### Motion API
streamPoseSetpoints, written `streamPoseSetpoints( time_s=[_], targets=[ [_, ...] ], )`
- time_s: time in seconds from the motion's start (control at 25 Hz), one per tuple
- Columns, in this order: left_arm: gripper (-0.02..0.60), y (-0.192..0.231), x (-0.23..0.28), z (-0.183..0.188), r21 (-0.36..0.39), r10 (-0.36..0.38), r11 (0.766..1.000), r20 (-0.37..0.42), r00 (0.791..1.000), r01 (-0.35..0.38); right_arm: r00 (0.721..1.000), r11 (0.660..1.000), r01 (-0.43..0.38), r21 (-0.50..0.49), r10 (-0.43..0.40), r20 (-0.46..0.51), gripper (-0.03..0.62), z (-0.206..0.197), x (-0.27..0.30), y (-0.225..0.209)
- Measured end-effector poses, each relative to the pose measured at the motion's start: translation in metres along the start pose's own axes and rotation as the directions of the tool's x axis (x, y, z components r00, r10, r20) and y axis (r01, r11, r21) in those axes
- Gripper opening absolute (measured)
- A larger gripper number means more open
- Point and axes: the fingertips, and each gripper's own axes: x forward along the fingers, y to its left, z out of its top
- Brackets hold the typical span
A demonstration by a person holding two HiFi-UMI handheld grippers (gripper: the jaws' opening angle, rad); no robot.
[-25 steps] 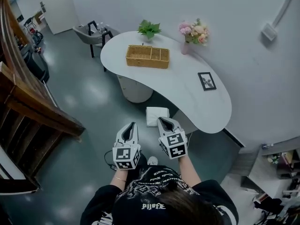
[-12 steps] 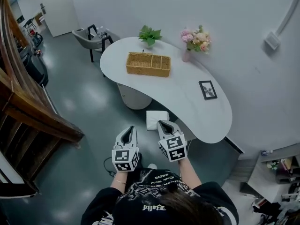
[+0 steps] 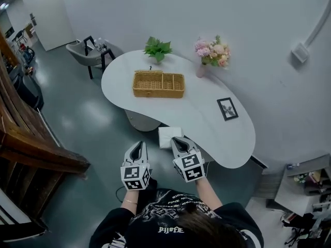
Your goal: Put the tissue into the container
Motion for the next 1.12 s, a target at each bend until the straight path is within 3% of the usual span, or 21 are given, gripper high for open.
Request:
streamPoseSetpoints(
  time_s=[0.68, 1.12],
  targets=[
    [0.034, 0.091, 0.084, 0.044, 0.053, -0.105, 0.993, -0.021, 0.994, 0.106, 0.996, 0.995, 0.087, 0.052, -0.087, -0.011, 0.026, 0.058, 0.108, -0.004],
    [0.034, 0.129, 0.095, 0.046, 0.03, -0.05, 0.998, -0.033, 0.998, 0.051, 0.996, 0.995, 0.089, 0.034, -0.09, 0.017, 0.026, 0.085, 0.137, -0.017]
  ],
)
